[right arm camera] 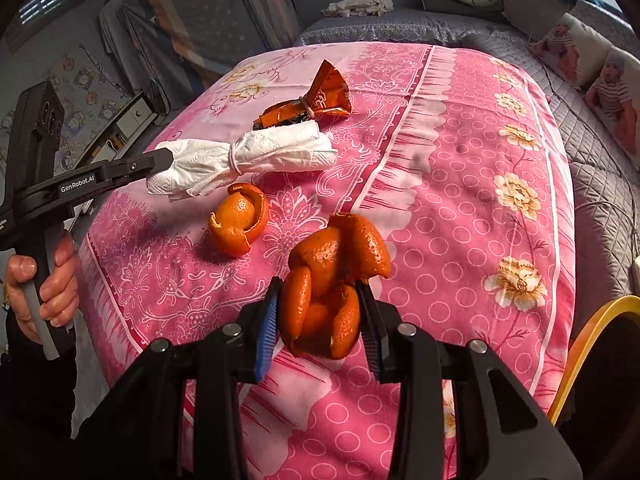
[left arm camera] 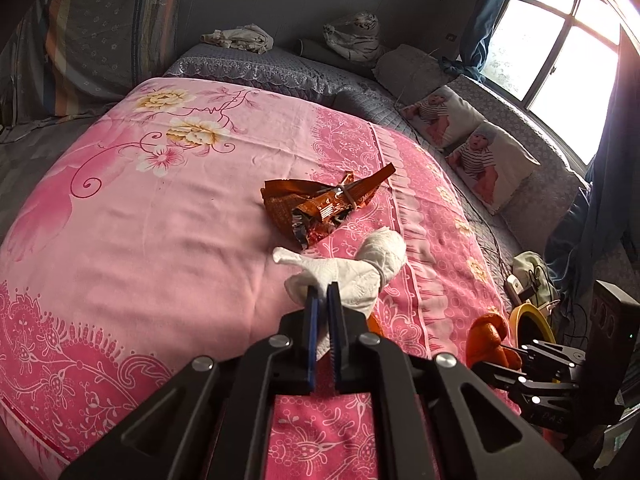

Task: Collect trash
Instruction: 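Carry the orange peels and tissue roll over the yellow-rimmed bin with both tools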

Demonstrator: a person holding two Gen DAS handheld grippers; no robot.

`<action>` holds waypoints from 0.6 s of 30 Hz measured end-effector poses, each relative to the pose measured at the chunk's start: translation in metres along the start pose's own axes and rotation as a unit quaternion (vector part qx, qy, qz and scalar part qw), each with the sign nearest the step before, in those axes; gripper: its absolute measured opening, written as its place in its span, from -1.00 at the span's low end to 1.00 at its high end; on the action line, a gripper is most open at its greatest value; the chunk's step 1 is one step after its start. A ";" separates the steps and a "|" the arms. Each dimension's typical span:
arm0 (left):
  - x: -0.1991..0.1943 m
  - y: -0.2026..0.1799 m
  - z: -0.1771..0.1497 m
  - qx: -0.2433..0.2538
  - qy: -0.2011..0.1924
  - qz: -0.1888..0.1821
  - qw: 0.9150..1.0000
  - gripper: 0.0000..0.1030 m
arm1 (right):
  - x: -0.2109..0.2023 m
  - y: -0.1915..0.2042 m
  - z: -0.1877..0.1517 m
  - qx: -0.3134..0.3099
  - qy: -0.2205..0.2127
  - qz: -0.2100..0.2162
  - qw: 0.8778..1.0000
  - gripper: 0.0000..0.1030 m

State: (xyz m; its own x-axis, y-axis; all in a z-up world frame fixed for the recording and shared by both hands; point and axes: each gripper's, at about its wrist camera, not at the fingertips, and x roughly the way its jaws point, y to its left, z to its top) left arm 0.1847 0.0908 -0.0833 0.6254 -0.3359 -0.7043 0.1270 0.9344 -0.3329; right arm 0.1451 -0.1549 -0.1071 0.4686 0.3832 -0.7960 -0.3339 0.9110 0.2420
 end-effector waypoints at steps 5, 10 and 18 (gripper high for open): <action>-0.011 -0.018 0.000 0.012 -0.007 -0.017 1.000 -0.91 | -0.009 -0.011 -0.006 0.016 -0.007 -0.009 1.000 -0.33; -0.018 -0.041 -0.002 0.032 -0.010 -0.032 0.999 -0.91 | -0.019 -0.028 -0.012 0.035 -0.015 -0.021 0.999 -0.33; -0.011 -0.074 -0.010 0.057 0.003 -0.052 0.997 -0.91 | -0.036 -0.057 -0.024 0.066 -0.025 -0.044 0.996 -0.33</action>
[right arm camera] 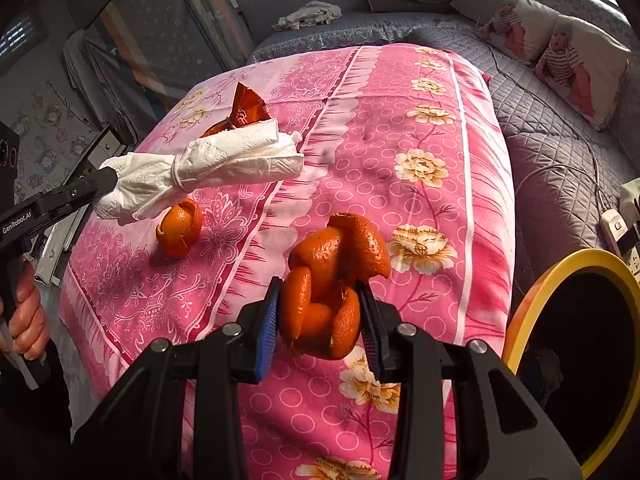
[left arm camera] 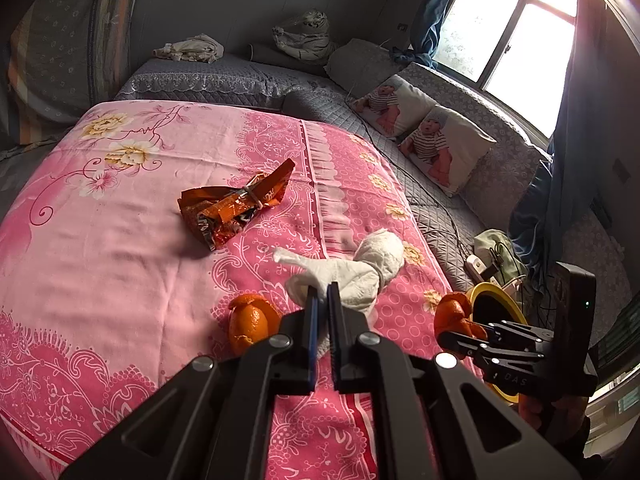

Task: Collect trash
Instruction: 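Carry the orange peels and tissue roll over the yellow-rimmed bin with both tools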

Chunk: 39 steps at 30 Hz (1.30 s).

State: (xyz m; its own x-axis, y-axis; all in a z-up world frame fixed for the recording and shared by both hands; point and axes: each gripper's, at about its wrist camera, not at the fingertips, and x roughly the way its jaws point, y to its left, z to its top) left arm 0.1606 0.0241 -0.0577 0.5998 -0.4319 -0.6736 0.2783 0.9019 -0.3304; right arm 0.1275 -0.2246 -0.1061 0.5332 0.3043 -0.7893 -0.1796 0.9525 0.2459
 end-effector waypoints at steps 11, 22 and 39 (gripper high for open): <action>0.027 -0.060 -0.002 0.049 0.019 -0.042 0.998 -0.91 | -0.025 -0.067 -0.009 0.066 -0.020 -0.052 0.996 -0.33; 0.057 -0.129 0.001 0.107 0.043 -0.090 0.989 -0.91 | -0.052 -0.134 -0.030 0.137 -0.041 -0.101 0.984 -0.33; 0.091 -0.229 -0.012 0.184 0.075 -0.146 0.969 -0.91 | -0.099 -0.207 -0.078 0.211 -0.070 -0.164 0.961 -0.33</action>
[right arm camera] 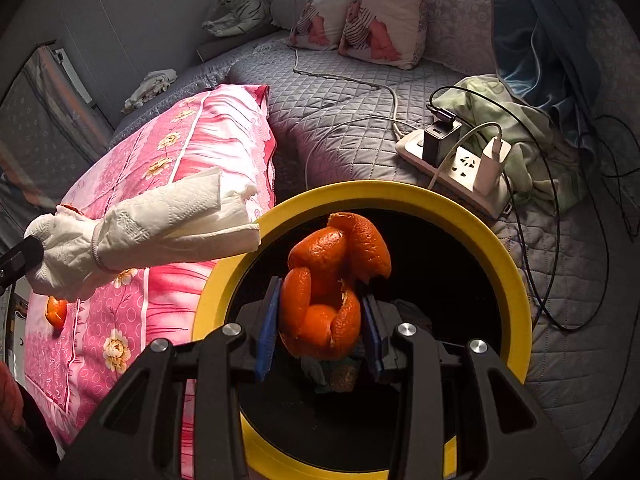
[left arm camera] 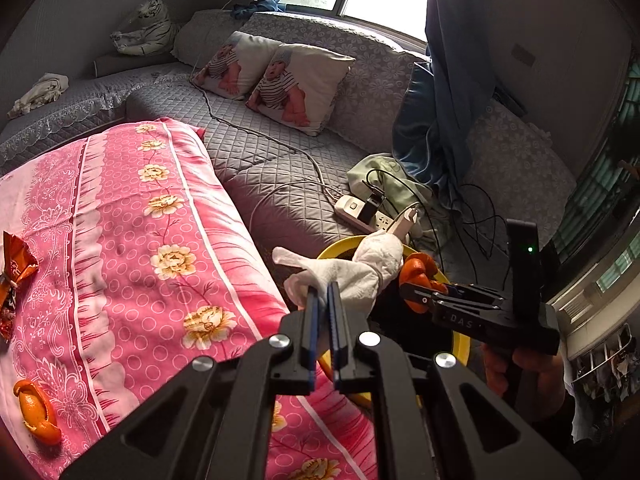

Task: Collect trash
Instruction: 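Carry the orange peels and tissue roll over the yellow-rimmed bin with both tools, then open both tools to drop the peels and tissue roll into the bin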

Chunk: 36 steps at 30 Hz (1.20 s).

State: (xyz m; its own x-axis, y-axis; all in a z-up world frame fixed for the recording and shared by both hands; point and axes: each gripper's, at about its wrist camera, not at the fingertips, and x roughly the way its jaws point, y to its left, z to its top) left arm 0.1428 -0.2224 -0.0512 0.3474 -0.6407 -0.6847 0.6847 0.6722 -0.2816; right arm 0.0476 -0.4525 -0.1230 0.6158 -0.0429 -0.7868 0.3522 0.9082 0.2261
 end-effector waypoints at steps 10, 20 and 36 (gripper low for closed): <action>0.026 -0.028 0.003 0.023 0.019 -0.011 0.999 -0.91 | -0.004 -0.036 -0.009 0.027 -0.003 -0.028 0.999 -0.33; 0.057 -0.036 0.011 0.025 0.031 -0.013 0.999 -0.91 | 0.001 -0.049 -0.013 0.043 0.001 -0.041 0.998 -0.32; 0.068 0.009 0.014 -0.038 0.041 0.012 0.998 0.15 | -0.004 -0.054 -0.015 0.055 -0.004 -0.039 0.998 -0.02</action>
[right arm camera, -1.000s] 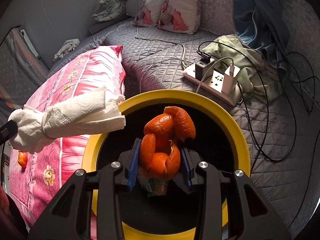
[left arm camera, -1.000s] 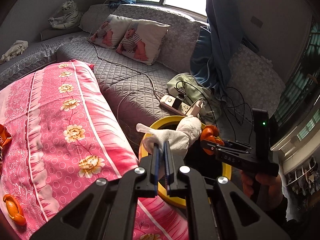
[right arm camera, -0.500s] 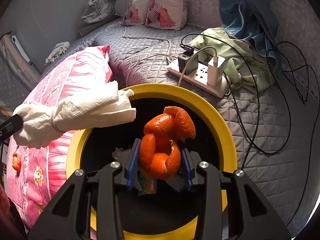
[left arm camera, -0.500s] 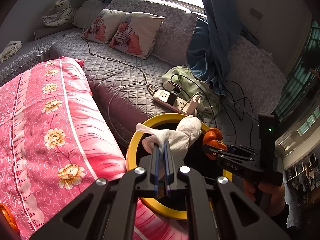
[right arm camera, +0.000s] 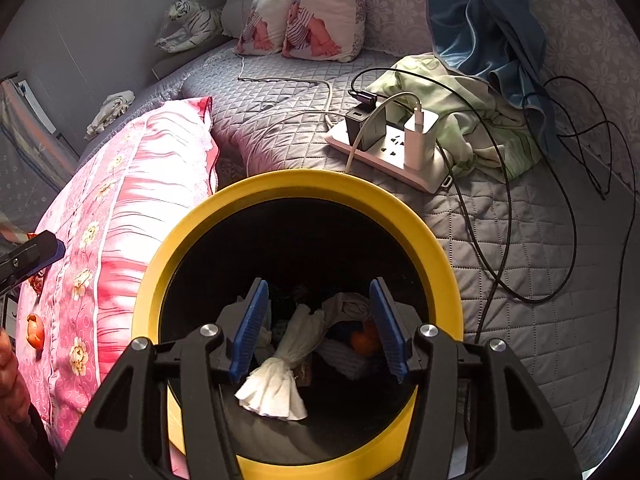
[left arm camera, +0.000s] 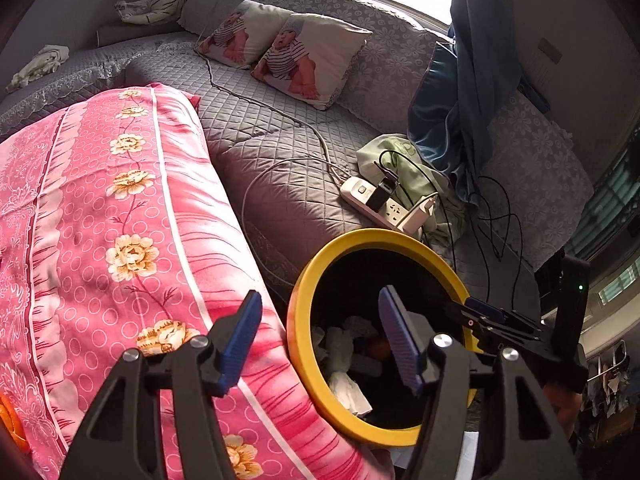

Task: Collect trash
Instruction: 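Open both tools to drop the peels and tissue roll into the bin, then move both open tools back to the last trash on the bed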

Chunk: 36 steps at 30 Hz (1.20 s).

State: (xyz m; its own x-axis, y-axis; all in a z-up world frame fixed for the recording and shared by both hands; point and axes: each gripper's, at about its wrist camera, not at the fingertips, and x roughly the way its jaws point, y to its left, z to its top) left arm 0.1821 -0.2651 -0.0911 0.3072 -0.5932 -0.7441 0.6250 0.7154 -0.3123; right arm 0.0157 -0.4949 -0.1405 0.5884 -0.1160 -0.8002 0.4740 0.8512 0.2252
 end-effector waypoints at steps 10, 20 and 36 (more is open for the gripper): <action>-0.046 0.088 0.010 -0.032 -0.030 0.094 0.995 0.24 | 0.010 0.110 0.005 -0.098 0.014 0.108 0.989 0.05; -0.118 0.199 0.004 -0.060 -0.058 0.197 0.977 0.26 | 0.015 0.264 -0.019 -0.239 0.060 0.221 0.944 0.09; -0.143 0.293 -0.024 -0.089 -0.040 0.220 0.971 0.35 | 0.033 0.435 -0.097 -0.392 0.119 0.284 0.867 0.26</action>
State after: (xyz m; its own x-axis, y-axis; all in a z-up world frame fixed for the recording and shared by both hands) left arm 0.3039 0.0380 -0.0906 0.5756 -0.2381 -0.7823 0.2886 0.9543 -0.0781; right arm 0.1774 -0.0784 -0.1228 0.3858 0.4643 -0.7972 -0.4936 0.8340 0.2468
